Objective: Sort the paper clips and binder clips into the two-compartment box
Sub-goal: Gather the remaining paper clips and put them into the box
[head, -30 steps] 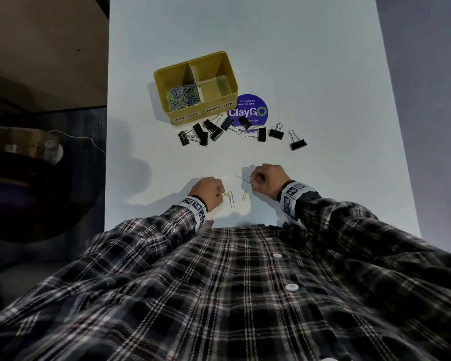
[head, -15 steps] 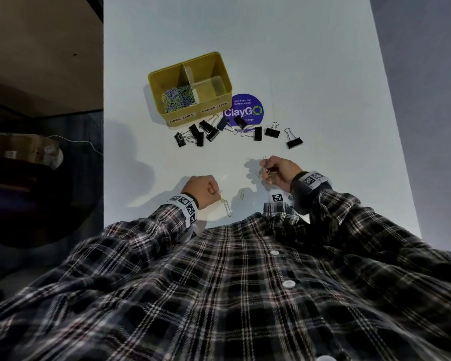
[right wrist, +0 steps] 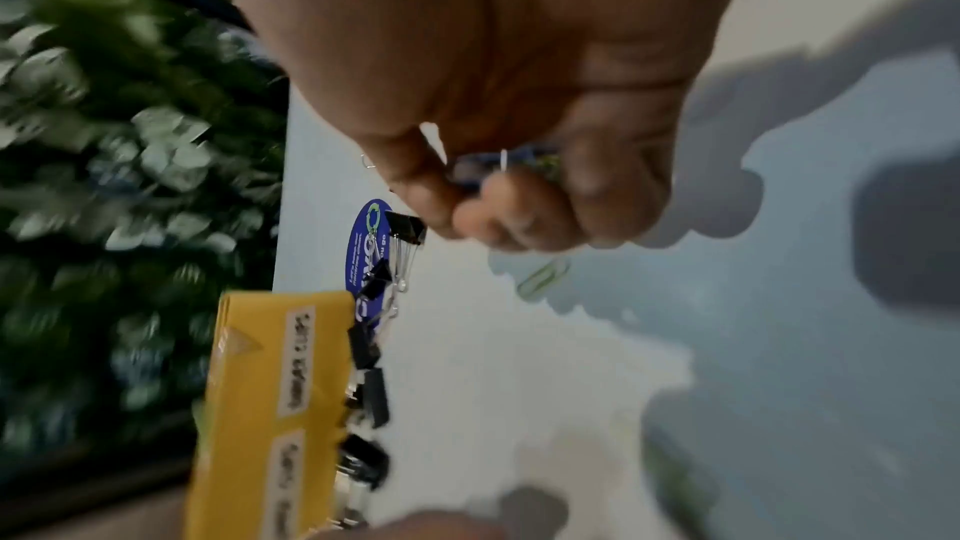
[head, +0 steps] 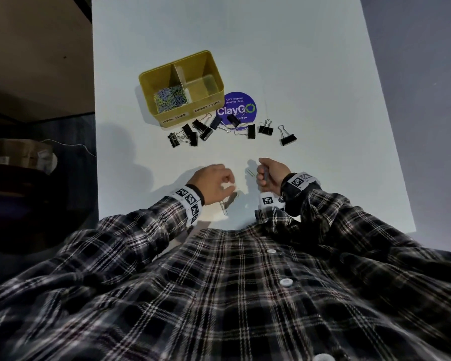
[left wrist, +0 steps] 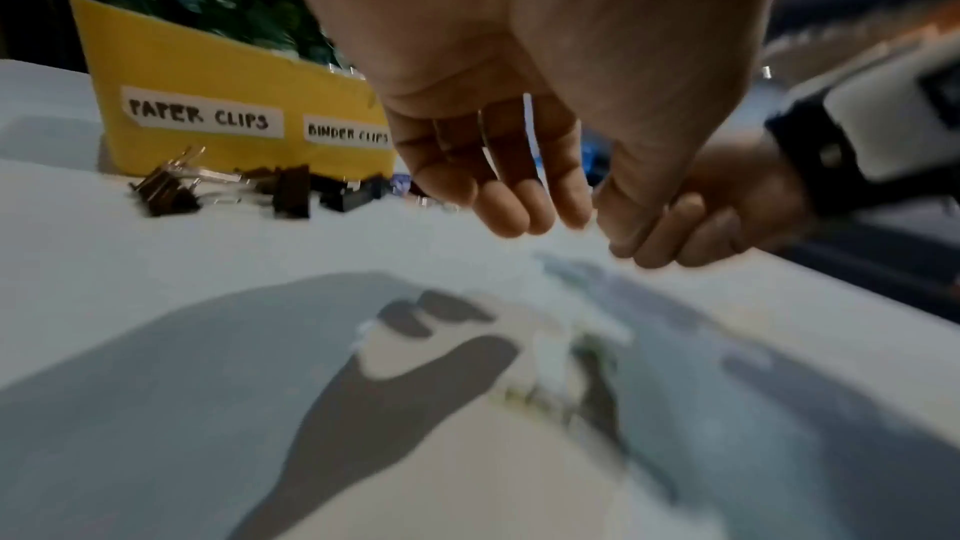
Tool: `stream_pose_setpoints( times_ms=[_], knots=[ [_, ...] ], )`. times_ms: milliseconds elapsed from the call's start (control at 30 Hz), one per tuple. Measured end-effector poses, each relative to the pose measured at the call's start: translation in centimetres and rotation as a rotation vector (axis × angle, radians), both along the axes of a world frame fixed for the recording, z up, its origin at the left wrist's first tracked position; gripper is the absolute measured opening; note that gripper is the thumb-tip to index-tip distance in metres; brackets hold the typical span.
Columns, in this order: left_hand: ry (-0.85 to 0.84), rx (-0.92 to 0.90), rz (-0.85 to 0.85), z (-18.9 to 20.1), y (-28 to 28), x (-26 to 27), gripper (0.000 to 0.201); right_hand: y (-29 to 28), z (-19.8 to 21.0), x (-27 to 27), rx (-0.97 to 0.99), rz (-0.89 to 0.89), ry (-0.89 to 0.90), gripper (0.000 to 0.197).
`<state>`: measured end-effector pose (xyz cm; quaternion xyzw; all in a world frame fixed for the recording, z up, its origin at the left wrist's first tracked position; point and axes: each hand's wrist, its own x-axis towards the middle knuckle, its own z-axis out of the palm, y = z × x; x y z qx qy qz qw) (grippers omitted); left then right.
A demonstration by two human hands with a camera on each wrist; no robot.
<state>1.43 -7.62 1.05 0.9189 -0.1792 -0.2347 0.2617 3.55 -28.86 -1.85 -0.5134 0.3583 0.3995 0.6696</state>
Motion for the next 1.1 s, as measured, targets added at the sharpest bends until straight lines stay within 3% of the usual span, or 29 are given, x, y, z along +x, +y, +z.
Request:
stream_pose_setpoints(
  times_ms=[133, 233, 400, 600, 767, 900, 1100],
  knots=[
    [0.014, 0.109, -0.197, -3.4, 2.0, -3.0, 0.036, -1.4, -0.5, -0.2, -0.238, 0.092, -0.065, 0.035],
    [-0.057, 0.112, -0.199, -4.6, 2.8, -3.9, 0.026, -1.5, -0.3, -0.1, -0.358, 0.161, -0.110, 0.032],
    [-0.055, 0.179, -0.232, -4.5, 3.4, -3.3, 0.020, -0.6, -0.2, 0.3, -0.791, 0.718, -0.425, 0.022],
    [-0.010, 0.235, -0.216, -4.8, 3.5, -2.9, 0.029, 1.3, -0.5, 0.4, -1.027, 1.114, -0.659, 0.032],
    [0.034, 0.249, -0.124, -4.3, 2.8, -2.9, 0.014, 2.5, -1.0, 0.4, -1.038, 1.151, -0.568, 0.027],
    [0.160, 0.233, -0.020, -4.0, 2.7, -2.3, 0.007, 2.8, -0.6, 0.8, -0.999, 1.072, -0.451, 0.028],
    [0.256, 0.215, -0.024, -3.4, 3.1, -1.8, 0.001, 2.0, -0.4, 0.8, -0.888, 1.024, -0.393, 0.032]
  ],
)
